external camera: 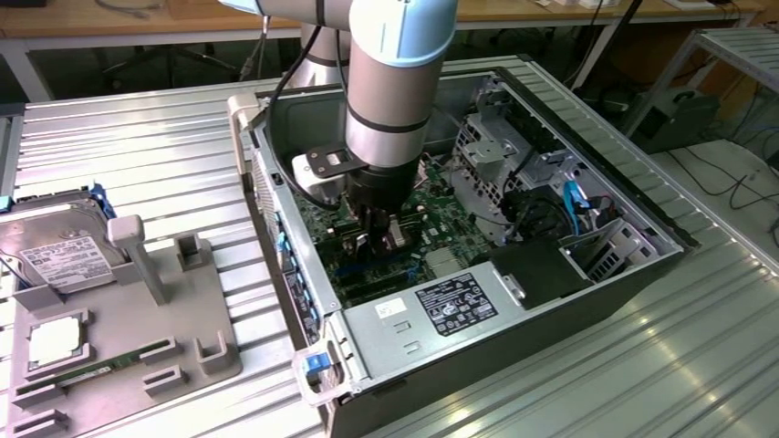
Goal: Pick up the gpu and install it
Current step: 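Insert the gpu into the slot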
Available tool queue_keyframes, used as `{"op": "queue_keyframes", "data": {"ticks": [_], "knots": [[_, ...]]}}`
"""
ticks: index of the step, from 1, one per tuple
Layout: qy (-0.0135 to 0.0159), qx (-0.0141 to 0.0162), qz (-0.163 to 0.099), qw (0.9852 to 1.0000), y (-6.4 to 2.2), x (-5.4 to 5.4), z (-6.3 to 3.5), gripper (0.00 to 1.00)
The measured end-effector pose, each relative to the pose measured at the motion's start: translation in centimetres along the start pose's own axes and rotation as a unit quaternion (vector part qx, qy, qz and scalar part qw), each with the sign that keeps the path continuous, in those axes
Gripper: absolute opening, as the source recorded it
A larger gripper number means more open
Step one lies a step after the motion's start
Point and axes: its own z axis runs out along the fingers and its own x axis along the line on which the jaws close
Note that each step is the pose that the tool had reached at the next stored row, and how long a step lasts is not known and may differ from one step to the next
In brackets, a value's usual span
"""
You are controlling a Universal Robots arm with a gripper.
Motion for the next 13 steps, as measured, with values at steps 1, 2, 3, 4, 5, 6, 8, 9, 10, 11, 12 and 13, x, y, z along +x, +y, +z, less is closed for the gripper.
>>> {"op": "queue_keyframes", "data": {"ticks": [1, 2, 3, 4, 5, 6, 8, 9, 10, 11, 12, 13], "knots": [[0.0000, 0.0000, 0.000, 1.0000, 0.00, 0.00, 0.05, 0.28], [0.0002, -0.0001, 0.000, 1.0000, 0.01, 0.00, 0.14, 0.28], [0.0005, -0.0002, 0.000, 1.0000, 0.02, 0.00, 0.26, 0.28], [0.0006, -0.0003, 0.000, 1.0000, 0.03, 0.00, 0.42, 0.28], [0.0004, -0.0001, 0.000, 1.0000, 0.03, 0.00, 0.65, 0.28], [0.0003, -0.0002, 0.000, 1.0000, 0.04, 0.00, 0.73, 0.28], [0.0001, -0.0001, 0.000, 1.0000, 0.04, -0.01, 0.76, 0.28], [0.0001, -0.0001, 0.000, 1.0000, 0.03, -0.01, 0.76, 0.28], [0.0001, -0.0001, 0.000, 1.0000, 0.04, -0.01, 0.75, 0.28], [0.0000, 0.0000, 0.000, 1.0000, 0.03, -0.01, 0.76, 0.28], [0.0000, 0.0000, 0.000, 1.0000, 0.03, -0.01, 0.76, 0.28], [0.0000, 0.0000, 0.000, 1.0000, 0.04, -0.01, 0.76, 0.28]]}}
